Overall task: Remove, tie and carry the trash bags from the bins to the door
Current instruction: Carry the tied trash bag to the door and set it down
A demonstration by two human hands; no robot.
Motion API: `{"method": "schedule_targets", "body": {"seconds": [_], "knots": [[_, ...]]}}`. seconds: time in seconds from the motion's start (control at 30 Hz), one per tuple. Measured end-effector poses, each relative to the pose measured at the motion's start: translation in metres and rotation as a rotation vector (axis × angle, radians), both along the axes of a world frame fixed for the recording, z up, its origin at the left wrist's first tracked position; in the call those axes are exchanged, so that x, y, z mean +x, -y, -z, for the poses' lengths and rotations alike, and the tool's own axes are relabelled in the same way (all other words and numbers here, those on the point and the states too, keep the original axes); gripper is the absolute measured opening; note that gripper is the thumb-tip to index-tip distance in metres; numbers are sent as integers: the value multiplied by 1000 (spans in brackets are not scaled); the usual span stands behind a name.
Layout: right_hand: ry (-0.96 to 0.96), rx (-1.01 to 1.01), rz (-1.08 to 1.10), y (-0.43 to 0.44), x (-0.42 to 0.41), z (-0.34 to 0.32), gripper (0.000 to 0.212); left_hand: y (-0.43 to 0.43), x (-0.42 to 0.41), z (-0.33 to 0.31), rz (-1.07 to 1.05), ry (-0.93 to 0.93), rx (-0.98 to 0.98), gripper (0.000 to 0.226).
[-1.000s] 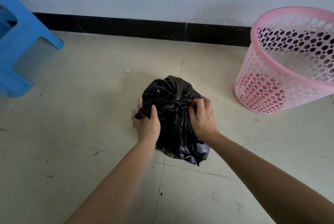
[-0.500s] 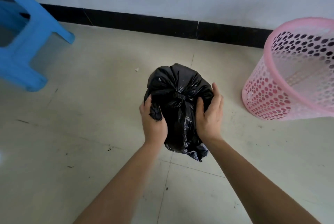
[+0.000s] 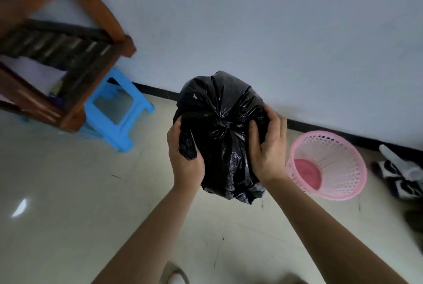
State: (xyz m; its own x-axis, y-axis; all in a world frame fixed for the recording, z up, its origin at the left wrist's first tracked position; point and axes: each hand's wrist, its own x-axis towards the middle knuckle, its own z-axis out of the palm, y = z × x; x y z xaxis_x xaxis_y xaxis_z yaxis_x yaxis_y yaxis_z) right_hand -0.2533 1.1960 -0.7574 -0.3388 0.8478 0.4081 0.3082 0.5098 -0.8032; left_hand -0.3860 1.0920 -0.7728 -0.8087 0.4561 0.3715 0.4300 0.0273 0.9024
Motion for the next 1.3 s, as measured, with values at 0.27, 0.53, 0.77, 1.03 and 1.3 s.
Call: {"method": "schedule_targets", "body": {"seconds": [0.27,0.53,0.77,1.03,1.3], "knots": [[-83,16,-89,6,-37,-355,43,15,-45,-358,-38,-69,126,54],[-183,166,-351,83,-48,-530,41,131,-37,-548,-206,-44,177,20],[-178,120,-730,206,-123,-541,35,286,-22,-576,-572,-58,179,19],[-220,114,-1195,450,-206,-550,34,526,-17,-588,-1006,-112,153,22],[-221,52,-1505,686,-285,-580,38,746,-47,-602,-1256,-147,3,48]]}}
